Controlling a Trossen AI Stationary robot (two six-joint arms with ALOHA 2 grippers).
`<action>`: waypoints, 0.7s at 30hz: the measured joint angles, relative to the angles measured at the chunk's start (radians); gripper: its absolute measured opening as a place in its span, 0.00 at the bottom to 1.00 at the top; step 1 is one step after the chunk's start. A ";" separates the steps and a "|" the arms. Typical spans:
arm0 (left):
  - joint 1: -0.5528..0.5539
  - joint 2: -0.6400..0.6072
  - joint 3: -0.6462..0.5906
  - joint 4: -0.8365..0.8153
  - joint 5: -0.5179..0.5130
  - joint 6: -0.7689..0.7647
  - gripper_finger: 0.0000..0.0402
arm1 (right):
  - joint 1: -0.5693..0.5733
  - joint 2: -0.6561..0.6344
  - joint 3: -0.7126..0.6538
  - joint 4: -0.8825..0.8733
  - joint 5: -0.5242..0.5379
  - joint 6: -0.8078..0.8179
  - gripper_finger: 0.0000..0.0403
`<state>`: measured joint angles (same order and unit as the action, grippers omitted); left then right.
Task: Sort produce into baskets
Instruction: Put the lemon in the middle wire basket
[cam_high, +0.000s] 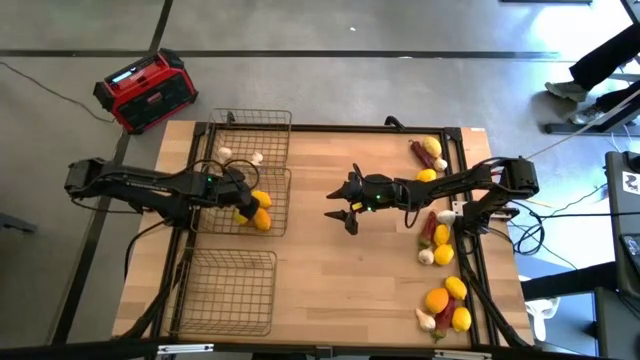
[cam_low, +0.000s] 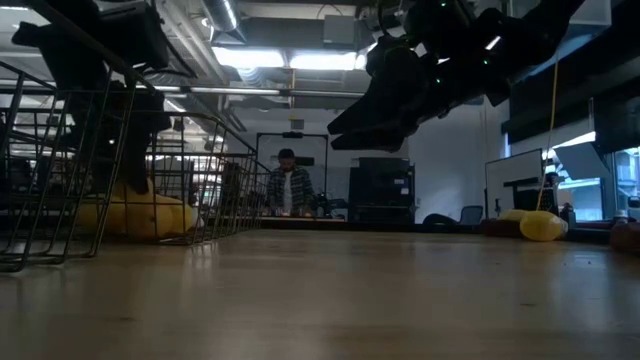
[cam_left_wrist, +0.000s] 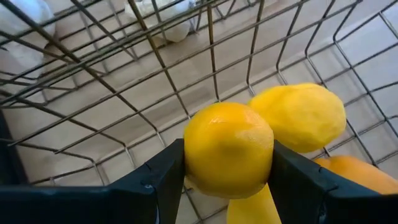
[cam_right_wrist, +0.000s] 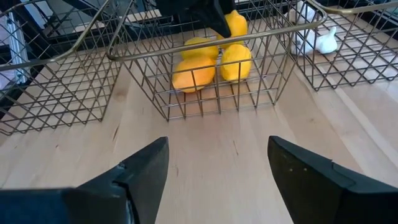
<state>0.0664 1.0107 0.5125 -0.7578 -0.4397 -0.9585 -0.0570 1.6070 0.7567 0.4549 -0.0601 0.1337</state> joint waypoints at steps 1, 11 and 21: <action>0.001 0.000 -0.004 0.006 0.003 0.005 0.48 | 0.000 0.000 0.000 0.000 0.000 0.000 0.67; 0.001 0.000 -0.010 0.015 0.008 0.052 0.54 | 0.000 0.000 0.000 -0.006 -0.002 0.000 0.67; 0.004 0.000 -0.010 0.013 0.013 0.083 0.56 | 0.000 0.000 0.000 -0.007 -0.003 0.000 0.67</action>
<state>0.0707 1.0107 0.5026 -0.7444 -0.4269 -0.8757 -0.0572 1.6070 0.7567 0.4477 -0.0628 0.1338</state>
